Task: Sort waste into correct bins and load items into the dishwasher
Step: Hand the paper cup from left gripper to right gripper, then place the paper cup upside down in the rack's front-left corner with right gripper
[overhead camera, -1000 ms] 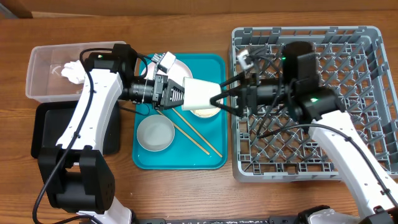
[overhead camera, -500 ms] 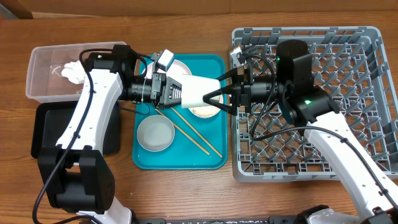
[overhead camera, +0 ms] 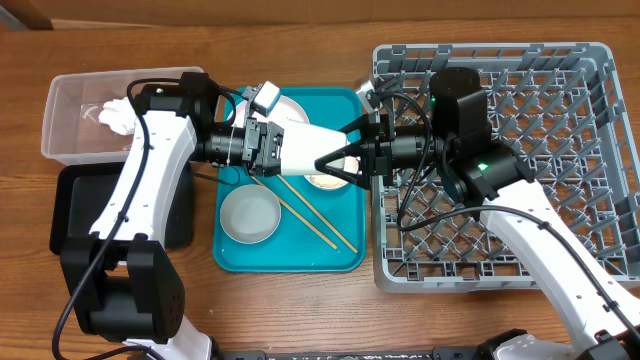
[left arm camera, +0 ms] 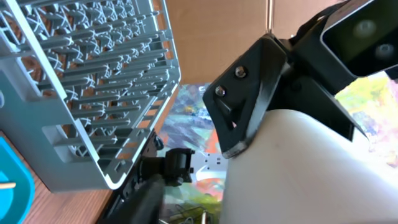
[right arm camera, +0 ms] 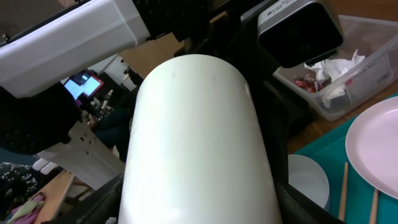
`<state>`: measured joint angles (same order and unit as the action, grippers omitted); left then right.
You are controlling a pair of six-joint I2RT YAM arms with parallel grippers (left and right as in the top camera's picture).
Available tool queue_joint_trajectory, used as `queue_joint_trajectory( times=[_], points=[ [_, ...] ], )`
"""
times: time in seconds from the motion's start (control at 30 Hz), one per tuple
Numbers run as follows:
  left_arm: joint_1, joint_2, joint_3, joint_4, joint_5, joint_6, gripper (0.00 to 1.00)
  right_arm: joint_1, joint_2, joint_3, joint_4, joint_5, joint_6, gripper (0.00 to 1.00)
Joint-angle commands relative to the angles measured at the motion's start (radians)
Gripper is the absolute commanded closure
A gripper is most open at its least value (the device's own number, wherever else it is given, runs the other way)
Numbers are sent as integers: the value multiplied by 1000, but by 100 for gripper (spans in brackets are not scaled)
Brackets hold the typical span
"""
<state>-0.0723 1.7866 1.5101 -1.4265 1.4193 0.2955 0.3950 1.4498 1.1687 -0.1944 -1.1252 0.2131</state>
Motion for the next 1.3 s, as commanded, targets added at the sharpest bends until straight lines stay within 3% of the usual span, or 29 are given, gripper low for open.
queue_joint_trajectory(
  times=[0.0, 0.07, 0.17, 0.3, 0.4, 0.5, 0.67, 0.93, 1.1, 1.27],
  points=[
    [0, -9, 19, 7, -17, 18, 53, -32, -2, 16, -18, -20, 5, 46],
    [27, -9, 19, 32, -40, 11, 46, -142, -6, 16, -110, -20, 5, 46],
    [60, -9, 19, 59, -79, -15, 42, -257, -15, 16, -221, -5, 4, 46],
    [100, -8, 19, 126, -179, -22, 42, -344, -79, 17, -420, 214, 4, 46],
    [103, -8, 19, 193, -359, -127, 41, -339, -165, 27, -582, 428, 22, 46],
    [103, -8, 19, 261, -571, -245, 42, -295, -254, 60, -809, 676, 94, 46],
    [102, -8, 19, 349, -827, -344, 44, -163, -293, 69, -1086, 841, 230, 46],
    [102, -8, 19, 373, -915, -348, 43, 139, -150, 68, -1238, 1059, 505, 46],
    [99, -8, 19, 369, -935, -348, 42, 161, 3, 66, -1253, 1076, 524, 46],
    [97, -8, 19, 360, -940, -348, 40, 161, 75, 65, -1236, 1080, 520, 16]
  ],
)
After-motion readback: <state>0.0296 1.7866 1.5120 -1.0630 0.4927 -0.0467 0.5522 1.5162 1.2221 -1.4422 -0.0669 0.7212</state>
